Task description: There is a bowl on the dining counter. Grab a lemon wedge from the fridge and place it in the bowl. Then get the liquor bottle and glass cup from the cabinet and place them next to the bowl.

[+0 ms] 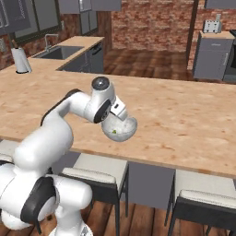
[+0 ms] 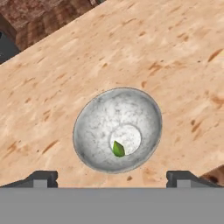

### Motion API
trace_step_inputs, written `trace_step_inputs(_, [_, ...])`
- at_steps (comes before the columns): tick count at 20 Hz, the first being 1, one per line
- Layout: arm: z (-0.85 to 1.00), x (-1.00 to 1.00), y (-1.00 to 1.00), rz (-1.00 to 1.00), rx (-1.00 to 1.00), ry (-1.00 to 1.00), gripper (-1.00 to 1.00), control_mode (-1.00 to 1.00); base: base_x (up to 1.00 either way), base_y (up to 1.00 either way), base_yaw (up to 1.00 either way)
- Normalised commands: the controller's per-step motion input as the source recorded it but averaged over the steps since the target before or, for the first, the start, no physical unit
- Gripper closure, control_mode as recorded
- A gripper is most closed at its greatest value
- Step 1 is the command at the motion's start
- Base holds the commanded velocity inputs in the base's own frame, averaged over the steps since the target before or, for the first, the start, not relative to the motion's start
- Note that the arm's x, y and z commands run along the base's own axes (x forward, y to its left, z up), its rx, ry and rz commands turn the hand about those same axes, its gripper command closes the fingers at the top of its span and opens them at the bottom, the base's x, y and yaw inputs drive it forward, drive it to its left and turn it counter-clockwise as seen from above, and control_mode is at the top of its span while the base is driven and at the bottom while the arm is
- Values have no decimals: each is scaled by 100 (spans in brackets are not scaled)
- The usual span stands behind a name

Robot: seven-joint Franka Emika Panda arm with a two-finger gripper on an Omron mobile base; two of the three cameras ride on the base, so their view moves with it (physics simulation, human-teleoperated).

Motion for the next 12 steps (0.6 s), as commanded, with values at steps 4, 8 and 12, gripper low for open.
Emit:
trace_step_inputs(4, [100, -56, 2, 0, 5, -6, -100, -100, 0, 0, 0])
trace_step_inputs(8, [100, -53, 3, 0, 4, 1, -100, -100, 0, 0, 0])
trace_step_inputs(12, [100, -59, 8, 0, 1, 22, -100, -100, 0, 0, 0])
